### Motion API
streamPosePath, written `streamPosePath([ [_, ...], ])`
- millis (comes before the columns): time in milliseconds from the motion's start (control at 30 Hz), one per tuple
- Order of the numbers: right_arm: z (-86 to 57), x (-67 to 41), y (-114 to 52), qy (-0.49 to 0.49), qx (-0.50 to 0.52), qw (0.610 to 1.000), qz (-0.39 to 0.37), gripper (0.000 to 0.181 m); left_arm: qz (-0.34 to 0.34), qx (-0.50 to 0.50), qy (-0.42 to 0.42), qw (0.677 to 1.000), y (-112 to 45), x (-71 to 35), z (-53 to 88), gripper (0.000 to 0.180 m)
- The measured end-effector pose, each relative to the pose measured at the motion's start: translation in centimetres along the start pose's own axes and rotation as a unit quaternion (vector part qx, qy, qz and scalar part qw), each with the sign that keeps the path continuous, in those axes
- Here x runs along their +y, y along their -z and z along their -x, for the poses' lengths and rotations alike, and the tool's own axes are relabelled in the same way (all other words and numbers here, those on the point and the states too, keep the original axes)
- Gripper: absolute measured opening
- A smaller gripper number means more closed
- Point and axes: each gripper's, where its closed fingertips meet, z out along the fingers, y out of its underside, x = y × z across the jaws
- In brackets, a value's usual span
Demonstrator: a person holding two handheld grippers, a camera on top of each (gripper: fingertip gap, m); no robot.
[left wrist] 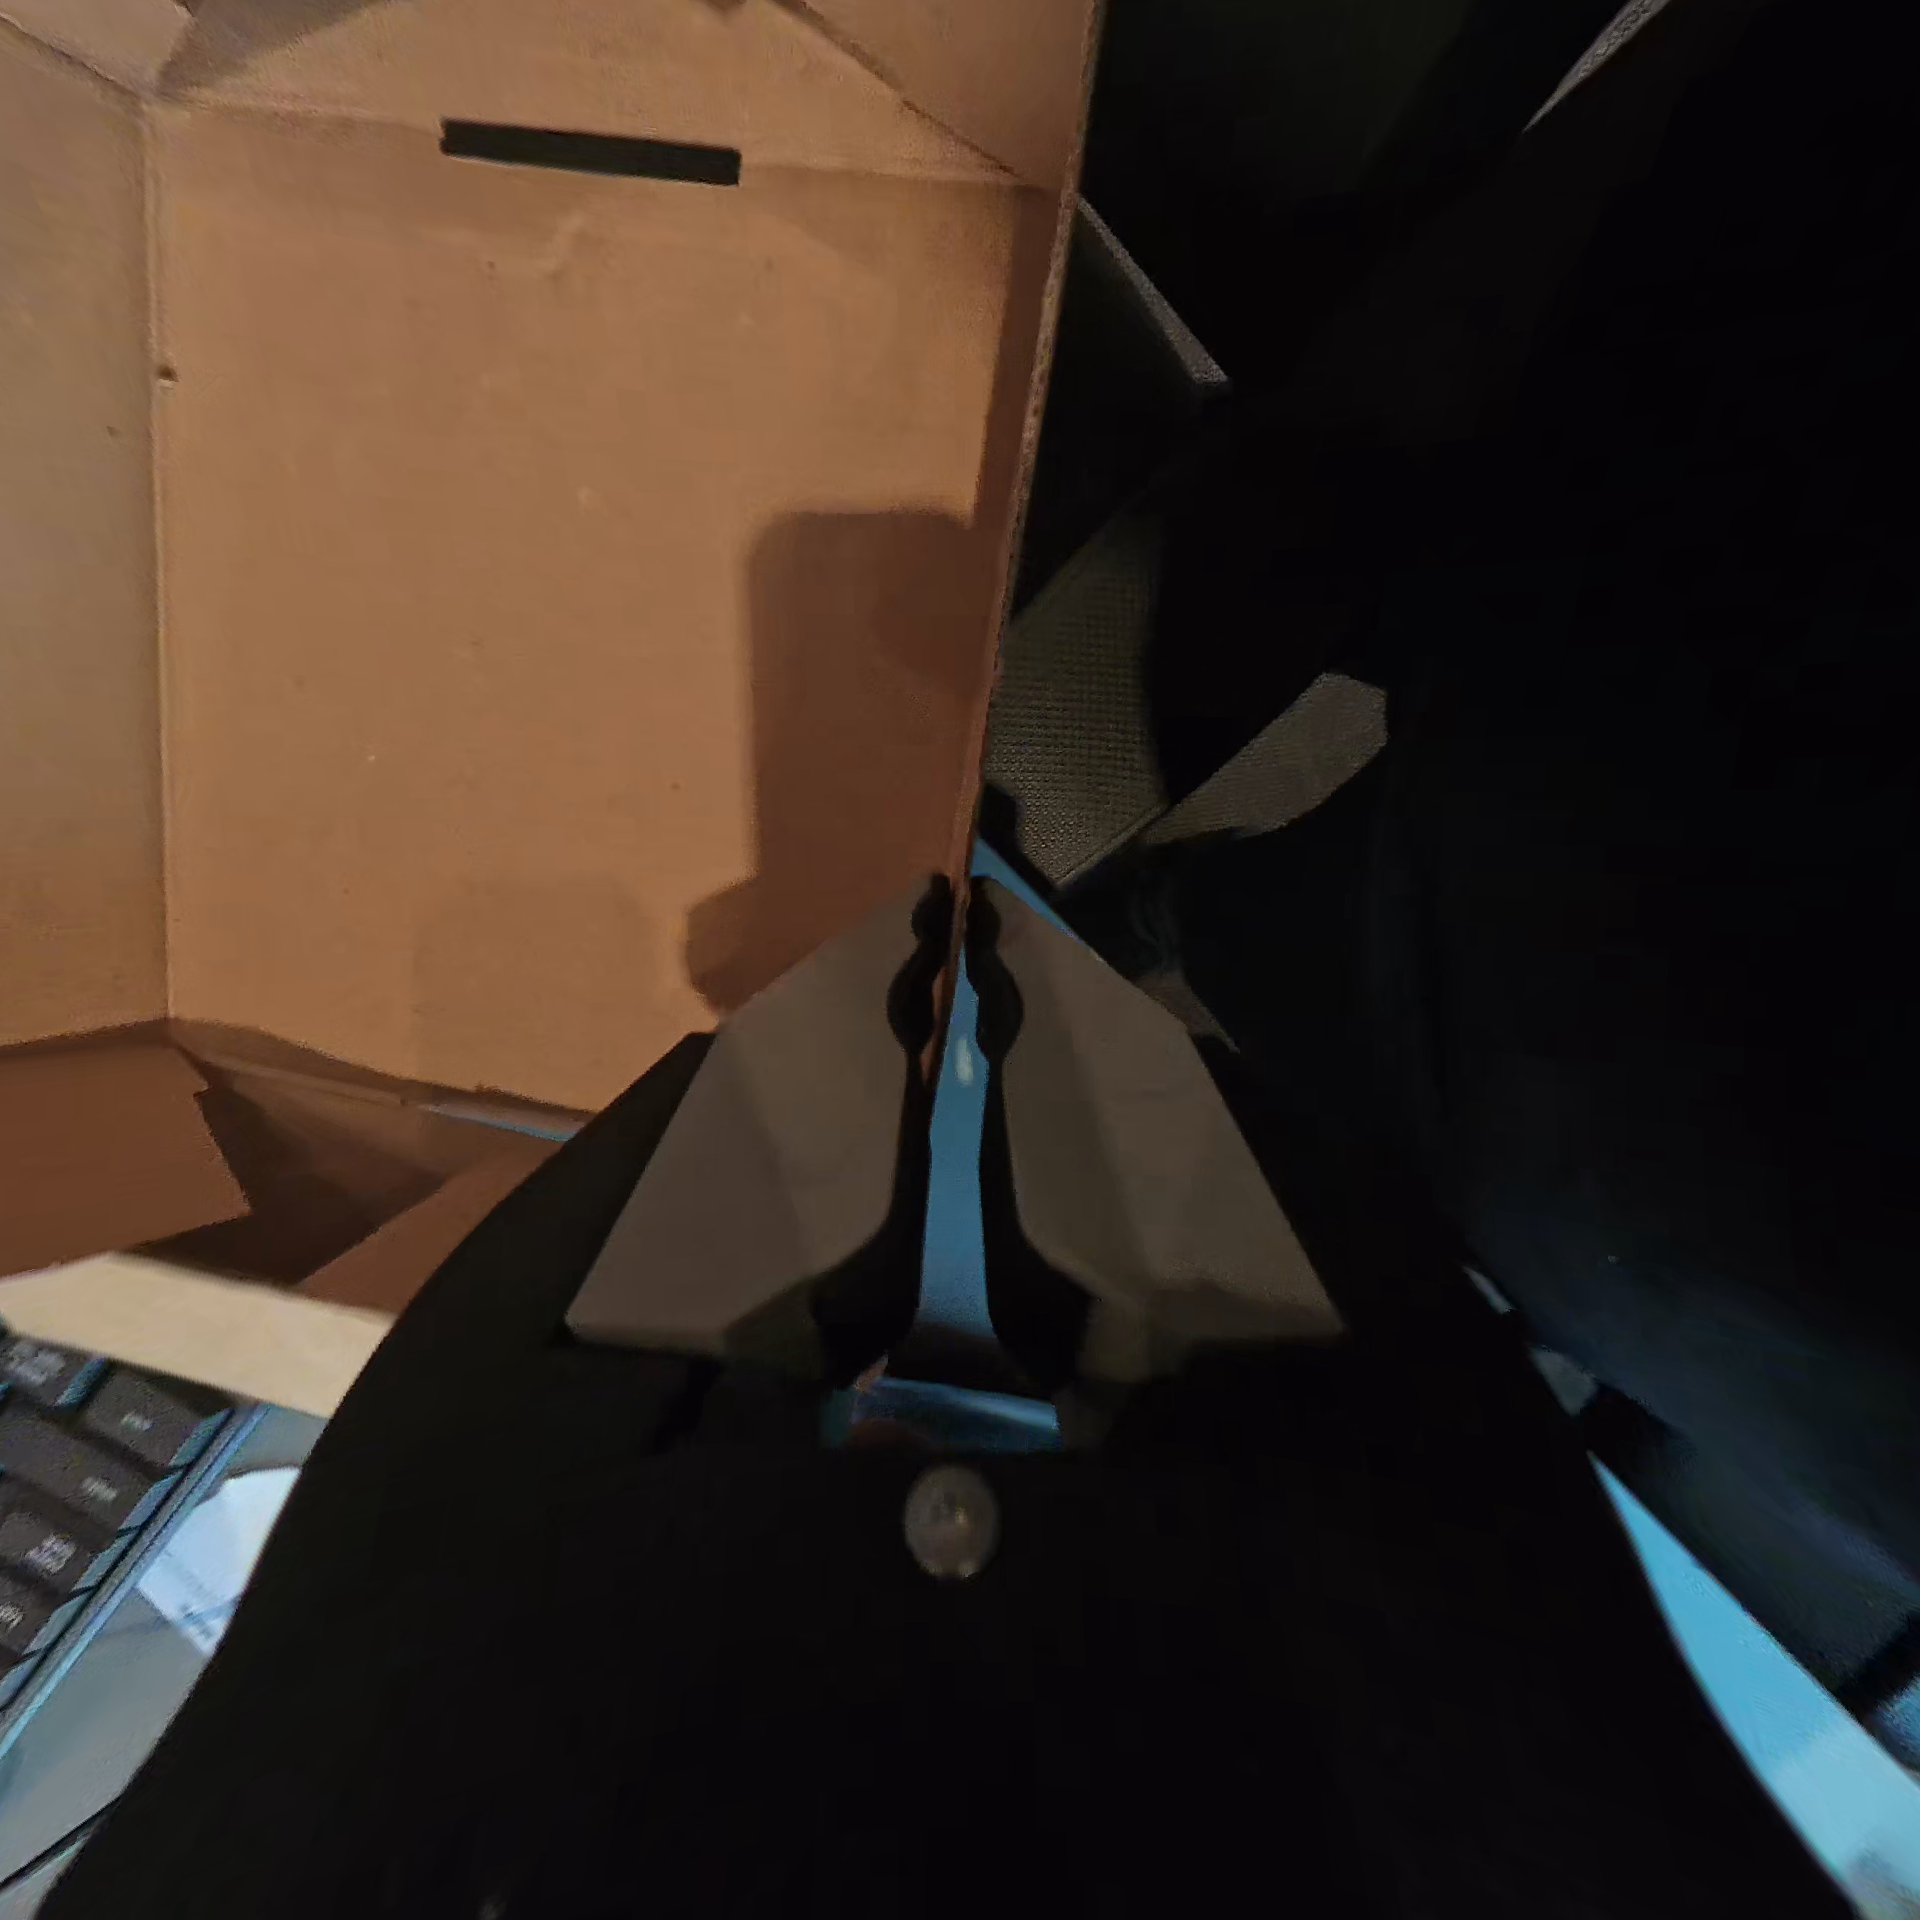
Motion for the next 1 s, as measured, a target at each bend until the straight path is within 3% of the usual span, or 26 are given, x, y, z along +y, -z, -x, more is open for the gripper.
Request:
streamPosePath([
  [267, -1.3, 5.4, -2.7, -0.079, -0.013, 0.995, 0.059, 0.0, -0.008, -0.081, -0.111, 0.99, 0.3, 2.3, 0.4, 0.0],
  [500, -1.9, -3.3, 5.2, -0.012, 0.081, 0.997, -0.016, 0.001, 0.013, -0.082, -0.18, 0.98, -0.1, 2.8, -0.2, 0.0],
  [600, -2.7, -9.0, 6.9, 0.008, 0.105, 0.993, -0.049, 0.009, 0.02, -0.09, -0.188, 0.978, -0.3, 3.0, 0.0, 0.0],
  [667, -4.3, -11.3, 5.2, 0.012, 0.122, 0.992, -0.026, 0.02, 0.024, -0.099, -0.199, 0.975, -0.5, 3.0, 0.1, 0.0],
  [767, -7.3, -12.4, 0.4, 0.013, 0.152, 0.988, 0.03, 0.018, 0.025, -0.109, -0.232, 0.966, -0.9, 2.6, -0.3, 0.0],
  [867, -9.6, -10.5, -2.8, -0.011, 0.183, 0.979, 0.087, 0.014, 0.032, -0.099, -0.262, 0.959, -1.0, 2.9, -0.9, 0.0],
  [900, -10.0, -9.7, -3.3, -0.019, 0.184, 0.978, 0.1, 0.0, 0.033, -0.107, -0.269, 0.957, -0.9, 3.0, -0.8, 0.0],
  [1000, -10.7, -7.9, -4.4, -0.031, 0.178, 0.974, 0.133, 0.0, 0.033, -0.106, -0.265, 0.958, -0.6, 3.4, -0.4, 0.0],
])
